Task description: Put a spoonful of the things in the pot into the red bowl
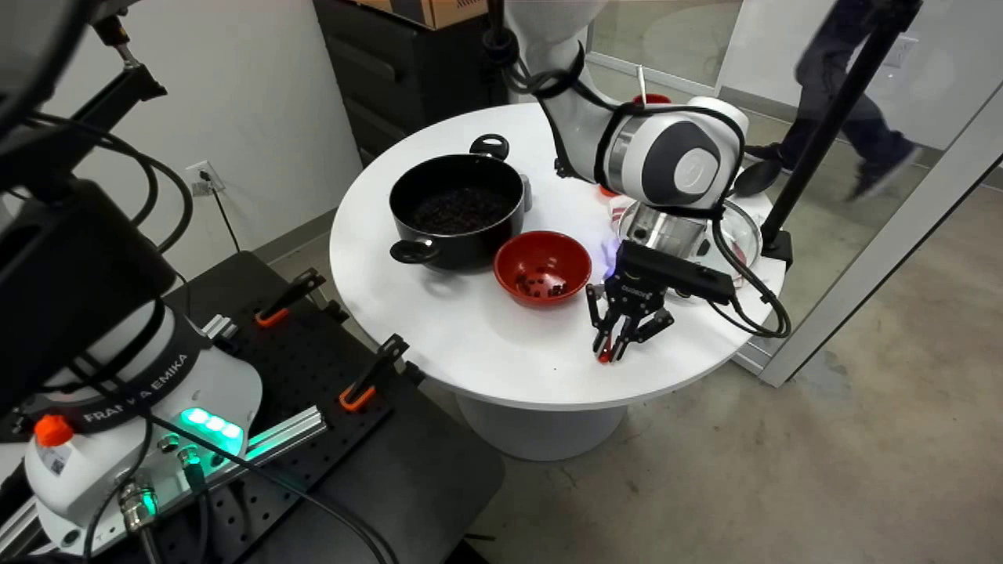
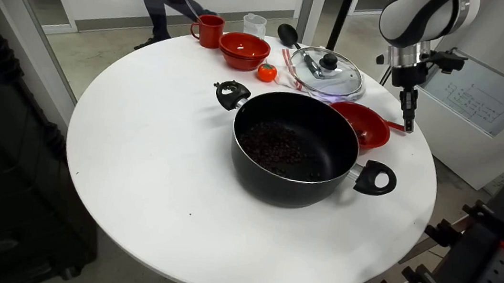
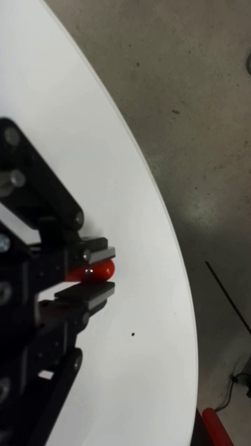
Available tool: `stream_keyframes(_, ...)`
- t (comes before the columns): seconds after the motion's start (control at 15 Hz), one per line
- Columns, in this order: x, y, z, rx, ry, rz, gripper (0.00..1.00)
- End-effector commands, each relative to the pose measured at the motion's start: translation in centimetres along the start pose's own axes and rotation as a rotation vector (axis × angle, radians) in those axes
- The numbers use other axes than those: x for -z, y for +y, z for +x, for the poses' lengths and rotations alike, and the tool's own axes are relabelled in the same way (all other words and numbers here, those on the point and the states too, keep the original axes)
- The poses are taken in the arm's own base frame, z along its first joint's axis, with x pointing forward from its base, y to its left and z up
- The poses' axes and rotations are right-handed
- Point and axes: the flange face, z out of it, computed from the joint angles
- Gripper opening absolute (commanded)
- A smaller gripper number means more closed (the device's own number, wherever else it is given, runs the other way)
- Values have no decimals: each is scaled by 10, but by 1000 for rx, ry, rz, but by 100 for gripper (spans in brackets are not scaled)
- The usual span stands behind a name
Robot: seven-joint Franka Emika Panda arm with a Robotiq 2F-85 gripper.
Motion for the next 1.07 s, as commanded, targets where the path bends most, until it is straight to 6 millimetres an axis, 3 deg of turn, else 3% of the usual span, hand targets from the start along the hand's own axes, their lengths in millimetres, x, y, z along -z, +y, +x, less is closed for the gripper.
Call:
stream_keyframes(0.0,-9,9,20,55,17,-20,5)
stream_keyframes(0.07,-9,8,22,59,13,-19,15)
stream_keyframes(0.13,-7,9,23,63,15,-23,45)
stream_keyframes(0.27,-5,7,25,68,11,-23,51)
stream_keyframes(0.67,32,-20,14,101,-5,-15,96)
stream_keyframes(1.0,94,-57,2,190,79,-45,100)
